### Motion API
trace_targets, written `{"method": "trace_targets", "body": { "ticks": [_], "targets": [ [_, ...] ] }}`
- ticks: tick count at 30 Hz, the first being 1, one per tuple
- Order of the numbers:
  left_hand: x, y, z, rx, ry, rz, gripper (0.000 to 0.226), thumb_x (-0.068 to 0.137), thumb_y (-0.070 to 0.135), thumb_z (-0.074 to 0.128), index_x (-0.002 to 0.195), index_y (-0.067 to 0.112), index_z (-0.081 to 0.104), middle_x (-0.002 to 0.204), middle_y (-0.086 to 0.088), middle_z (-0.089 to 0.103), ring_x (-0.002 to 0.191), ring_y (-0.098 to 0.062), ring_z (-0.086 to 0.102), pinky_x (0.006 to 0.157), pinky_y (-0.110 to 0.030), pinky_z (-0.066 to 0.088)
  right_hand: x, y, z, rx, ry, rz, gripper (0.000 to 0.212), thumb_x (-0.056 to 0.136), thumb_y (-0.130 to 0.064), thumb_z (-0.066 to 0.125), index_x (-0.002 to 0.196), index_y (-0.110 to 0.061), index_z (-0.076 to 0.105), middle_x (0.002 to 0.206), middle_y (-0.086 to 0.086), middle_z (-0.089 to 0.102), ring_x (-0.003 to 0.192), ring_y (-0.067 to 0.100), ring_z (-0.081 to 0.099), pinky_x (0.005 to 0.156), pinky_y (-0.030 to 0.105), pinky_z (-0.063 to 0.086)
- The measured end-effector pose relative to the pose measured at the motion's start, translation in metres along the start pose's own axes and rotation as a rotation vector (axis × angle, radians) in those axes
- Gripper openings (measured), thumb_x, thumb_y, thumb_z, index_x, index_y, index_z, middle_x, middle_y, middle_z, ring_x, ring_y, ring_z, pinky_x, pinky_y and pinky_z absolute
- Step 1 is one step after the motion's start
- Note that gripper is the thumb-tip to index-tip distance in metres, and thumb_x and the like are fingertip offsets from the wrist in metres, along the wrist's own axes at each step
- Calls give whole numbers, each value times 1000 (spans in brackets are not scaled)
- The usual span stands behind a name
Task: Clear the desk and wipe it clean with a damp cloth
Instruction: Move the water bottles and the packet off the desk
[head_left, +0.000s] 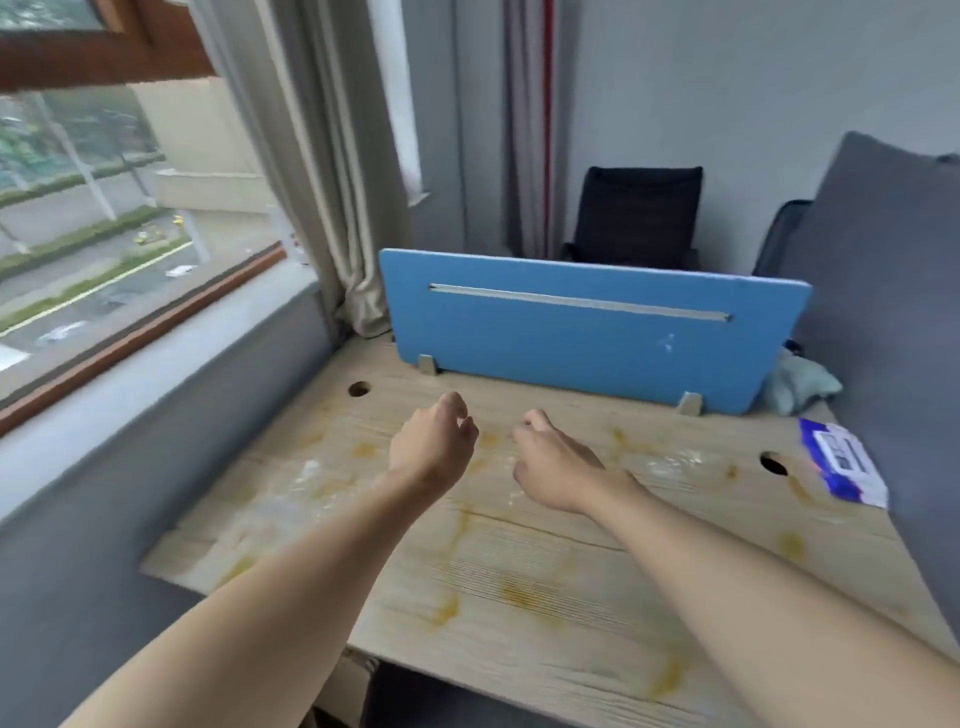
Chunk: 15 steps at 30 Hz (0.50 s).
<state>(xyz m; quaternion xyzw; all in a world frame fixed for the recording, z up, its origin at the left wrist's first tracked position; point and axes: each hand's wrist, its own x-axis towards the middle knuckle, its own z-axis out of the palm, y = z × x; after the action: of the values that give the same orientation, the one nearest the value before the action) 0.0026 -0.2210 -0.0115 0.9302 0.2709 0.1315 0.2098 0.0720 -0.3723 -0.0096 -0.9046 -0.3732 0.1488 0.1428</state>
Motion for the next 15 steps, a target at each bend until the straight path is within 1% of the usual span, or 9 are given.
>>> {"method": "trace_targets", "body": {
  "ticks": [3,4,6,8,10,11,12,13,15],
  "targets": [
    [14,58,43,-118,-182,92,9,94,24,51,93,23,60,94,-5,71,85,-26,65,77,-40,57,-24,64,-9,179,78,203,44,96,-16,47,140,-19,48,139,2,43,115,27,55,93,39,49],
    [17,79,57,-152,-237,120,10,94,22,52,92,21,62,95,-6,72,87,-27,66,79,-38,56,-31,86,-11,234,111,267,44,96,-16,48,140,-19,49,135,4,49,115,26,56,93,37,48],
    [18,119,87,-229,-327,172,14,93,16,51,88,16,64,96,-12,72,91,-32,67,78,-34,55,-48,130,-13,347,166,415,41,95,-15,49,136,-19,53,127,5,58,108,24,59,91,36,51],
    [14,153,113,-311,-424,184,17,93,12,48,85,12,63,95,-18,72,92,-36,68,74,-35,53,-63,169,-13,446,187,550,35,95,-15,49,130,-17,56,124,4,59,108,25,60,91,33,51],
    [11,185,139,-373,-527,202,20,96,10,47,95,5,66,94,-18,69,94,-35,68,74,-35,53,-76,210,-12,514,226,644,19,94,-14,50,111,-14,59,114,4,63,108,27,60,89,33,50],
    [13,201,154,-399,-568,215,22,97,9,47,101,2,67,93,-16,67,94,-34,67,74,-36,53,-80,231,-11,555,254,684,14,93,-13,50,102,-13,60,107,4,64,106,28,61,85,32,49],
    [13,218,166,-415,-601,221,23,98,9,46,105,1,67,93,-13,65,94,-32,66,74,-36,52,-83,250,-11,606,282,732,13,93,-12,50,99,-13,62,104,3,64,105,28,61,81,29,47],
    [14,235,180,-432,-628,224,23,98,9,45,105,2,67,92,-10,64,93,-29,65,73,-36,52,-84,272,-10,667,314,781,15,93,-12,51,101,-11,64,103,4,64,105,28,61,79,28,44],
    [18,268,209,-450,-662,231,20,97,7,45,94,6,65,86,-11,60,84,-25,59,70,-42,52,-82,316,-7,792,368,868,20,91,-12,51,100,-3,67,100,10,68,98,31,64,75,30,43]
  ]
}}
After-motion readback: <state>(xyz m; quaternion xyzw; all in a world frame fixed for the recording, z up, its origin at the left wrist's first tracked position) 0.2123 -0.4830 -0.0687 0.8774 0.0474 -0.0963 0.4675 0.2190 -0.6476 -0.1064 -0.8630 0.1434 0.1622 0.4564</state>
